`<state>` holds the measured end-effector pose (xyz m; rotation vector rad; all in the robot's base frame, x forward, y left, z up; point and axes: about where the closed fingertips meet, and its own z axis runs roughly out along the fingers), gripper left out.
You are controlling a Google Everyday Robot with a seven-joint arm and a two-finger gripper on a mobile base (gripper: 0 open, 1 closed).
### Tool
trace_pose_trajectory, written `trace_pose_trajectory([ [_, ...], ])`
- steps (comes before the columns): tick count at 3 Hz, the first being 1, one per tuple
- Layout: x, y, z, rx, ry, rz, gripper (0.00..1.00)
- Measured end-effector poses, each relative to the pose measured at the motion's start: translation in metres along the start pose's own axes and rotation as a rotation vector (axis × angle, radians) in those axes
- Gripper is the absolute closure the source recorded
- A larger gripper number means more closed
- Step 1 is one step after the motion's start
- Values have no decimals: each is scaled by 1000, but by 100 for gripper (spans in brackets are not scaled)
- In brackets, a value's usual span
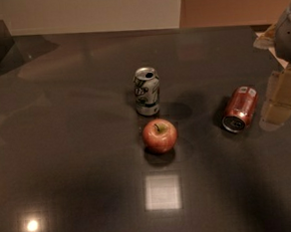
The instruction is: Place coke can upright
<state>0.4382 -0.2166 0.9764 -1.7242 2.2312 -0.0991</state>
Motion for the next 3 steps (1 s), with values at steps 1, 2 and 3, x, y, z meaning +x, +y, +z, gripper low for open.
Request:
trace_pose_trajectory([
  [1, 0, 0, 0, 0, 0, 0, 0],
  [2, 0, -3, 0, -1, -5, -14, 0],
  [3, -1, -11, 9, -40, -29, -95, 0],
])
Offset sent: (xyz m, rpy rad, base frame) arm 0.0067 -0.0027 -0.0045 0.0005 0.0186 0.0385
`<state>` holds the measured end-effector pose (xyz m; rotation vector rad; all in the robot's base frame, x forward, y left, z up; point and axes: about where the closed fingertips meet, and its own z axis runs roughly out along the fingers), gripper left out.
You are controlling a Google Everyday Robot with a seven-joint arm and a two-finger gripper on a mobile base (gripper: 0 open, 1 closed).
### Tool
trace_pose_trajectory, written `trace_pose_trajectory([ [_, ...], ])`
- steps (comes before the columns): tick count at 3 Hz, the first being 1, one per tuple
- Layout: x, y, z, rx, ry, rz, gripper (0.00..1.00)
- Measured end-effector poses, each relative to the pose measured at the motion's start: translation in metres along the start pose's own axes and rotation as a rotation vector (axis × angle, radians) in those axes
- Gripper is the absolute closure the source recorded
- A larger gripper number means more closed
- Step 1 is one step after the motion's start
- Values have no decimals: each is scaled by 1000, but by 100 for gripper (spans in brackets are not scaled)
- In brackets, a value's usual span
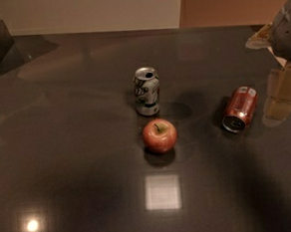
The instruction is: Place coke can upright
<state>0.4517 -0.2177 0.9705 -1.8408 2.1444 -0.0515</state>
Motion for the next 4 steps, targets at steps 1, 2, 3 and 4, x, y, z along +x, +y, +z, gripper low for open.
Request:
trace_pose_trajectory([
  [1, 1, -13, 15, -53, -40, -150, 0],
  [2, 5, -24, 27, -80, -66, -302, 0],
  [3, 10, -28, 42, -110, -60, -475, 0],
  [4, 17, -31, 61, -142, -18, -624, 0],
])
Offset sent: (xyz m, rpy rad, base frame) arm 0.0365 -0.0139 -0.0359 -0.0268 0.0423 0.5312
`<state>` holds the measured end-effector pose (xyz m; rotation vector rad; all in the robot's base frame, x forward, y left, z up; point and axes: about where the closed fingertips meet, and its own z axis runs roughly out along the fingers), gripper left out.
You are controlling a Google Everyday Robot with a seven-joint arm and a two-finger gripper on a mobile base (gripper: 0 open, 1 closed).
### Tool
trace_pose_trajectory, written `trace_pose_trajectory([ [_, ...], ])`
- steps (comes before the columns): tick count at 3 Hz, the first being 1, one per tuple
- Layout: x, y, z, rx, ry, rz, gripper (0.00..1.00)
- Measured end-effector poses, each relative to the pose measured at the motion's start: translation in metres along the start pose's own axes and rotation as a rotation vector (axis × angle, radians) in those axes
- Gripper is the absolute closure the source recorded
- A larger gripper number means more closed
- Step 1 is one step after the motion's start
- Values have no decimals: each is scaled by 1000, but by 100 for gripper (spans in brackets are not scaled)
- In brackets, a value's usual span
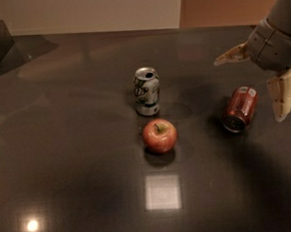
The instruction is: Place coke can upright
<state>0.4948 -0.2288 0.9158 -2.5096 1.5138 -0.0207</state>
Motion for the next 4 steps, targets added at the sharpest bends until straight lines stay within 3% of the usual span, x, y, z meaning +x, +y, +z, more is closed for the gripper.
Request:
trace_pose_trajectory([
  [2, 15, 14, 38, -89, 41, -227, 0],
  [4, 20, 26, 65, -125, 38, -345, 0],
])
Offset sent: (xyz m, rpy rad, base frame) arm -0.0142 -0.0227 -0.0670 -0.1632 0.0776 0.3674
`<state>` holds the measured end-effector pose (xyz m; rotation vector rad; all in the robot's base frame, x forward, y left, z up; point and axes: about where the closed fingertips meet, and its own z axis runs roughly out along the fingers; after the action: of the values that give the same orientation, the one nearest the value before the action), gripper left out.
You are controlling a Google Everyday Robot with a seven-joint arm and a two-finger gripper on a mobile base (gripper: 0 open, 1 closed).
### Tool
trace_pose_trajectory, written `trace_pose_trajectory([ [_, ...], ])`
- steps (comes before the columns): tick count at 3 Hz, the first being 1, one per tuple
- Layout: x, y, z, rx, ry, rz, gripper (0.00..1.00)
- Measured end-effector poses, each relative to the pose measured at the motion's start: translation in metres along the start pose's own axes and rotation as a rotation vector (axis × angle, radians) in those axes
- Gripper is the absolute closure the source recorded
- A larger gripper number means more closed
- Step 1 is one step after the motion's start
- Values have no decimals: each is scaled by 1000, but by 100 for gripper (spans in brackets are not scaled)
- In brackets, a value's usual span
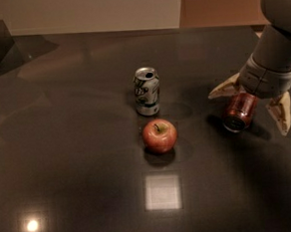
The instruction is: Place coke can upright
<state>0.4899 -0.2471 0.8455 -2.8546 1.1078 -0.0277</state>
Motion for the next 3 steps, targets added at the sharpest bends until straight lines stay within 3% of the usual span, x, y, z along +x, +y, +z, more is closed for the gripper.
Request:
trace_pose_trajectory([
  [1, -2, 1, 9, -29, -1, -34, 0],
  [2, 0, -2, 13, -52, 12, -61, 16],
  [3, 2, -6, 12, -67, 23, -79, 39],
])
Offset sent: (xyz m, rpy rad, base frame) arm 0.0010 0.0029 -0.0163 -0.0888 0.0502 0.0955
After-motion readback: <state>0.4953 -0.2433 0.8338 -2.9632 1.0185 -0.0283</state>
